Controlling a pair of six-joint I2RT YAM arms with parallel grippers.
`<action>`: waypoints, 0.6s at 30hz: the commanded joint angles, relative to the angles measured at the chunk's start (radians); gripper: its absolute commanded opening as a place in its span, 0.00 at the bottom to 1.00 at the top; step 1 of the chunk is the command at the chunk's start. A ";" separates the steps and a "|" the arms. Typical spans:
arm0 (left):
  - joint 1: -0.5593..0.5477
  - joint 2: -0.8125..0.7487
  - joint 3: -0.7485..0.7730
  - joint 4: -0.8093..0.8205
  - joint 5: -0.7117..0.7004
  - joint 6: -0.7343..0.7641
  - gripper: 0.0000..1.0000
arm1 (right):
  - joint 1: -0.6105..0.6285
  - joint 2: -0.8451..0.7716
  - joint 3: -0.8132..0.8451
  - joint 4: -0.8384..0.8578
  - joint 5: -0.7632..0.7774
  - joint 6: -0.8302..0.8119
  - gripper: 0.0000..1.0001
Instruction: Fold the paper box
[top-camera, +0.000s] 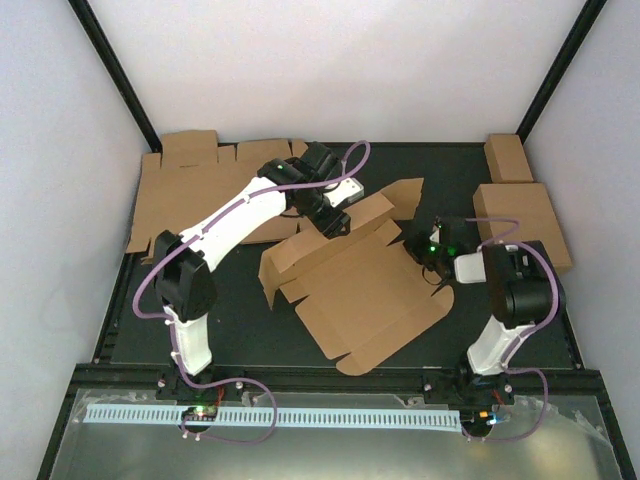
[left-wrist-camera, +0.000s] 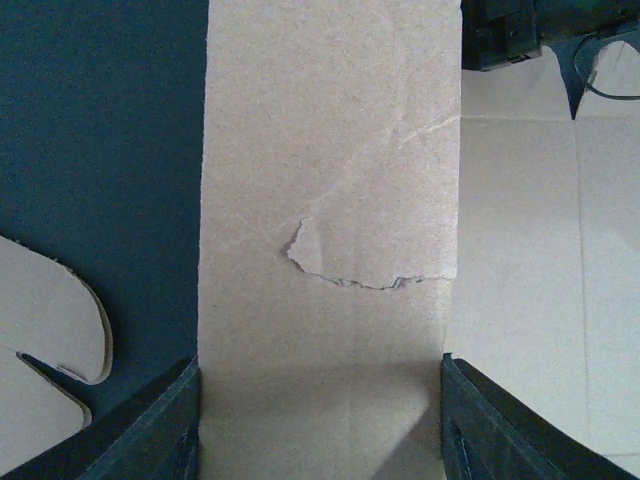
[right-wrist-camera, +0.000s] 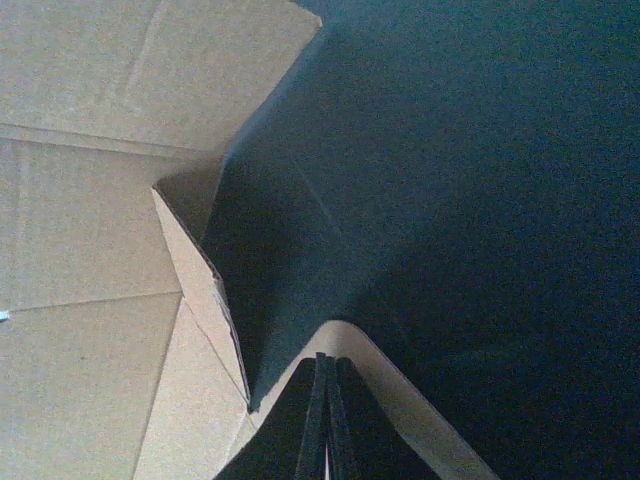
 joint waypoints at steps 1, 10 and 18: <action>-0.015 -0.002 -0.024 -0.043 0.014 -0.013 0.61 | 0.004 0.054 0.020 0.098 -0.012 0.014 0.02; -0.016 -0.004 -0.026 -0.048 0.015 -0.010 0.61 | 0.006 0.122 0.053 0.213 -0.084 0.053 0.02; -0.019 -0.004 -0.032 -0.048 0.015 -0.010 0.60 | 0.005 0.160 0.103 0.221 -0.121 0.063 0.02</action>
